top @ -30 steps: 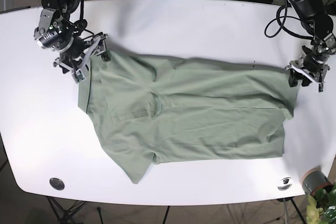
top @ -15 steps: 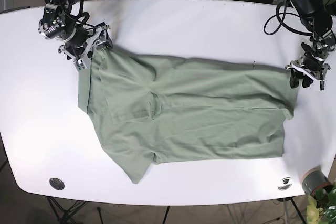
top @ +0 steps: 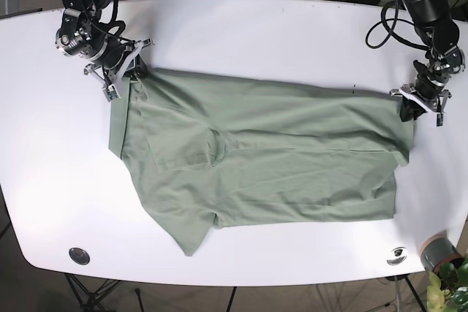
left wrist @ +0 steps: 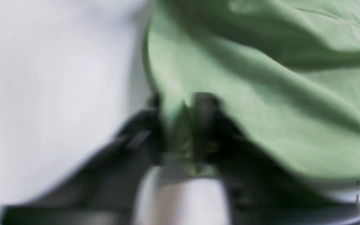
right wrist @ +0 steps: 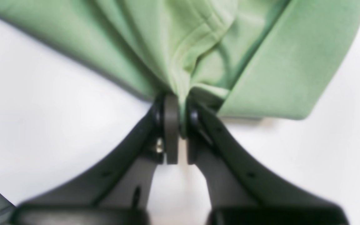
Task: Fold the T-shirt properly
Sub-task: 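Pull the polo's edge taut with both grippers, smoothing it flat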
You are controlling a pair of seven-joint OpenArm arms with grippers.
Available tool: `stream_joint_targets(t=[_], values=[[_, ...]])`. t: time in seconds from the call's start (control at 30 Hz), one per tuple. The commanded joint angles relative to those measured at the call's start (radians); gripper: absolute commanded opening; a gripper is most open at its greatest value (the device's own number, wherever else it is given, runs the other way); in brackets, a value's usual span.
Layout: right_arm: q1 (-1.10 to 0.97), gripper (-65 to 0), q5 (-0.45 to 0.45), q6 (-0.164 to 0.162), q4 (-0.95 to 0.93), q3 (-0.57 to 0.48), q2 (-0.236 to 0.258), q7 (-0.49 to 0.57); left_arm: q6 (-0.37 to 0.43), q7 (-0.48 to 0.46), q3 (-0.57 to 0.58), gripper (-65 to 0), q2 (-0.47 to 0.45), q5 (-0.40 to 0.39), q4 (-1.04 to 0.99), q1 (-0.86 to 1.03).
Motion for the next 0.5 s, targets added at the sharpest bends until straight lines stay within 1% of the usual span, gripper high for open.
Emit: stream_joint_targets(t=[0.0,0.13,0.27,0.4,0.47], values=[[-0.001,-62.9,0.014,0.009,0.016,0.009,0.012,0.005,-0.005,0.015,-0.003,-65.0,-0.019,0.008,0.009,-0.001],[-0.021,-62.9,0.008,0.009,0.051,0.012,0.014,0.005,-0.005,0.017,-0.017,-65.0,-0.030,0.003,0.070,0.062],[-0.083,-62.9,0.004,0.011,0.134,0.012,0.014,0.003,-0.005,0.020,-0.074,-65.0,-0.032,0.003,0.219,0.185],[-0.143,-62.9,0.004,0.005,0.190,0.012,0.014,0.000,-0.005,0.092,-0.120,-65.0,-0.009,0.002,0.322,0.263],[-0.172,-62.9,0.012,0.005,0.200,0.012,0.014,-0.001,-0.005,0.104,-0.155,-65.0,0.000,0.002,0.353,0.292]])
